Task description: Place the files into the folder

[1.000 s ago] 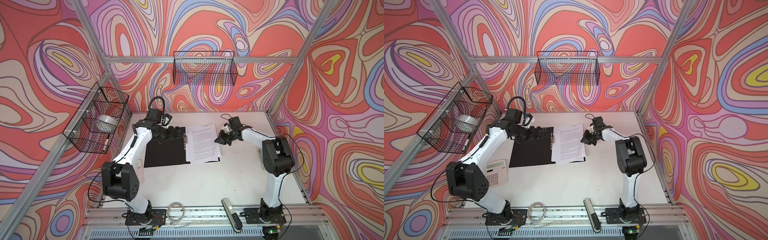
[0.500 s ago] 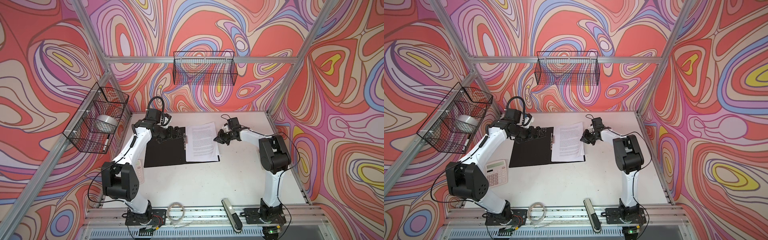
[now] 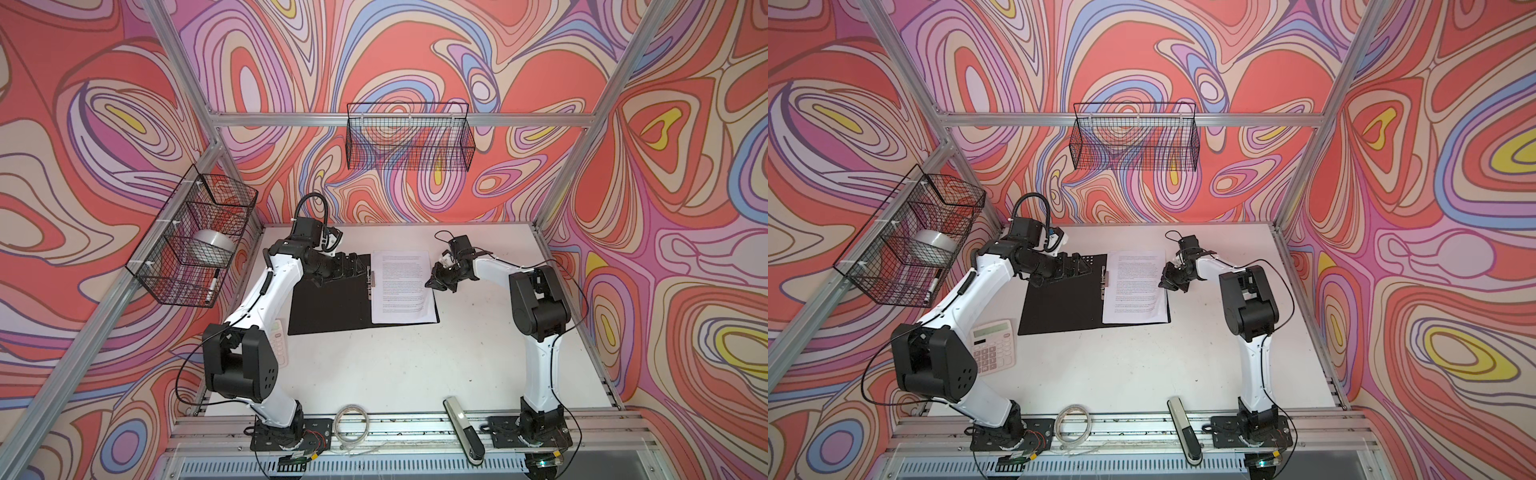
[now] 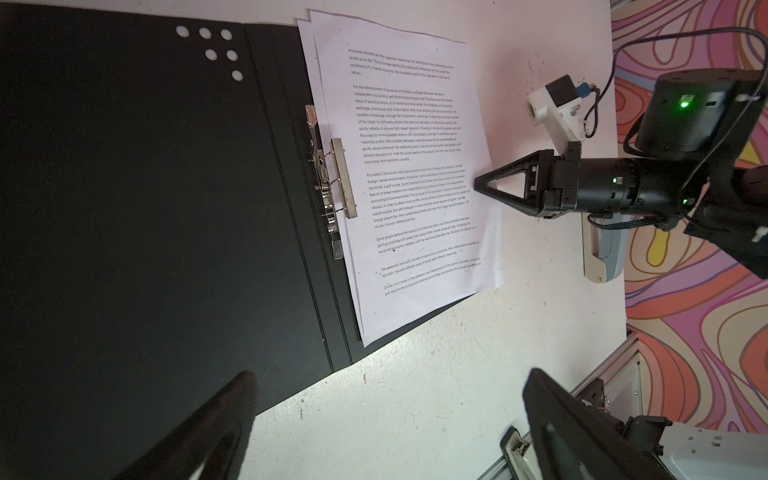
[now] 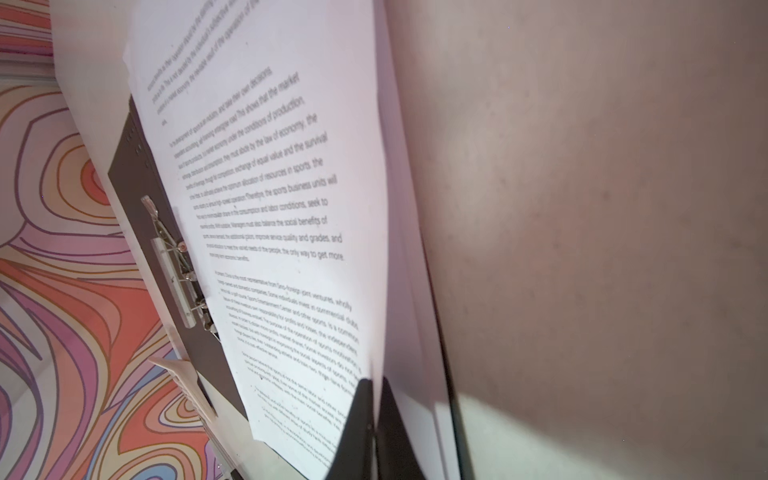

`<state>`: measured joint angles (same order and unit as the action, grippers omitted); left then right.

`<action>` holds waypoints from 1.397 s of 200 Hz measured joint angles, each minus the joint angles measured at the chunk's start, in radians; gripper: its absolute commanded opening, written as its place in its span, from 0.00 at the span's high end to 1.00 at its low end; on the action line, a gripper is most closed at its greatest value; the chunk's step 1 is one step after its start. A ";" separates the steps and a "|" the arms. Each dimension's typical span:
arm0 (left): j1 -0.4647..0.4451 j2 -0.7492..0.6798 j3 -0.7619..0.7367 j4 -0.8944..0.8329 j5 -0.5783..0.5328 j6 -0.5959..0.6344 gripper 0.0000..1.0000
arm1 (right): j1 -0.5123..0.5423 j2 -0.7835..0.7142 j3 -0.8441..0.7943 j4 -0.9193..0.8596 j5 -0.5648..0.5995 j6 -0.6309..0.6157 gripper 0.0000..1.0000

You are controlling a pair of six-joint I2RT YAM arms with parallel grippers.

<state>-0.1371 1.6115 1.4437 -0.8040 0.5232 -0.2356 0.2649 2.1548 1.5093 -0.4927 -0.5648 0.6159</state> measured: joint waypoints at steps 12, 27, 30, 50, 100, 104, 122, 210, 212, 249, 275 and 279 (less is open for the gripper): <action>0.002 0.000 0.000 0.000 0.000 0.000 0.00 | 0.003 0.002 0.019 -0.027 0.006 -0.021 1.00; 0.002 0.000 0.000 0.000 0.000 0.000 0.00 | 0.008 0.008 0.049 -0.055 0.013 -0.048 1.00; 0.002 0.000 0.000 0.000 0.000 0.000 0.00 | 0.008 0.009 0.054 -0.059 0.014 -0.051 1.00; 0.002 0.000 0.000 0.000 0.001 0.000 0.00 | 0.020 0.031 0.103 -0.098 0.031 -0.084 1.00; 0.002 0.000 0.000 -0.001 0.001 0.000 0.00 | 0.045 0.064 0.143 -0.172 0.077 -0.129 0.90; 0.002 0.000 0.000 -0.001 0.001 0.000 0.00 | 0.045 0.064 0.143 -0.174 0.080 -0.132 0.88; 0.002 0.000 0.000 -0.001 0.001 0.000 0.00 | 0.046 0.064 0.140 -0.183 0.092 -0.136 0.78; 0.002 0.000 0.000 -0.003 0.008 0.000 0.00 | 0.049 0.042 0.206 -0.322 0.258 -0.167 0.70; 0.002 0.000 0.000 -0.003 0.008 0.000 0.00 | 0.049 0.041 0.208 -0.326 0.265 -0.167 0.70; 0.002 0.000 0.003 -0.008 0.011 0.000 0.00 | 0.049 -0.002 0.207 -0.351 0.295 -0.170 0.77; 0.002 0.000 0.003 -0.007 0.012 0.000 0.00 | 0.050 -0.029 0.198 -0.344 0.287 -0.169 0.83; 0.002 0.000 0.003 -0.007 0.012 0.000 0.00 | 0.050 -0.031 0.196 -0.343 0.286 -0.167 0.84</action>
<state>-0.1356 1.6119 1.4467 -0.8112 0.5350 -0.2359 0.3149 2.1235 1.7058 -0.8356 -0.2790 0.4484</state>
